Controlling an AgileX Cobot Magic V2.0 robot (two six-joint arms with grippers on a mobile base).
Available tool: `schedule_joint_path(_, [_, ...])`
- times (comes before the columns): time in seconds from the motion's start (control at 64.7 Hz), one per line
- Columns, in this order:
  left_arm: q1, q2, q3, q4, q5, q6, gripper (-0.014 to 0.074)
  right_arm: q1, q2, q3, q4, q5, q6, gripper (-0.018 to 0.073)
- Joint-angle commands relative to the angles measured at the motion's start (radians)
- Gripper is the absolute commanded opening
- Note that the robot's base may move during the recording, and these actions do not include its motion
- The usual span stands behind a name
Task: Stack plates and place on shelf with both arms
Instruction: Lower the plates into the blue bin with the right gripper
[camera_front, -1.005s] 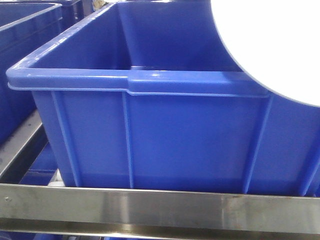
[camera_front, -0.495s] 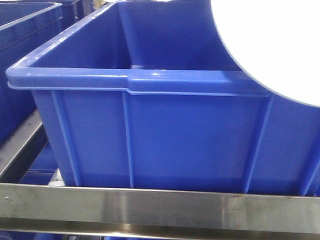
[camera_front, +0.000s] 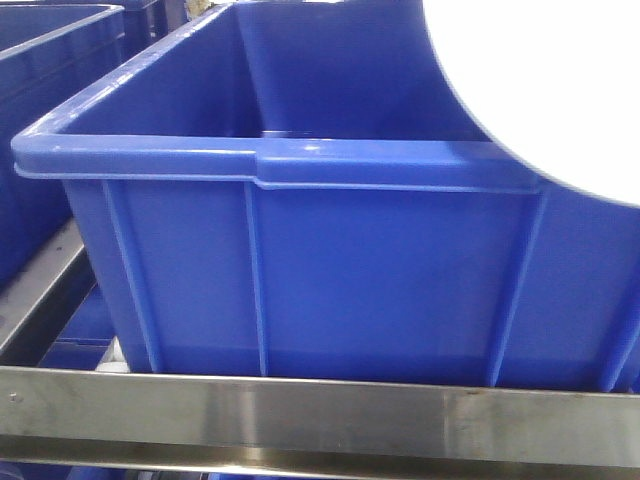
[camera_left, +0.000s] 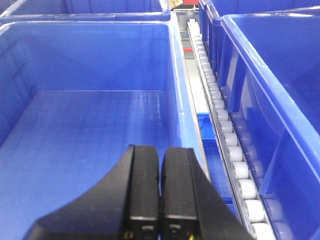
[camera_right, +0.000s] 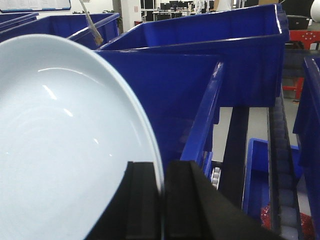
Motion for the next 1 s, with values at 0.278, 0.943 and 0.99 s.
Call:
schedule_joint_path(0.278, [-0.006, 0.009, -0.031, -0.003, -0.085, -0.009, 0.0082, 0.027, 0.25, -0.266, -0.004, -0.079, 0.006, 0.0057])
schedule_joint_path(0.943, [-0.006, 0.009, -0.031, -0.003, -0.085, -0.009, 0.0082, 0.137, 0.846, -0.451, 0.017, -0.44, 0.175, 0.0371])
schedule_joint_path(0.99, [-0.006, 0.009, -0.031, -0.003, -0.085, -0.009, 0.0082, 0.137, 0.852, -0.451, 0.017, -0.449, 0.175, 0.0388])
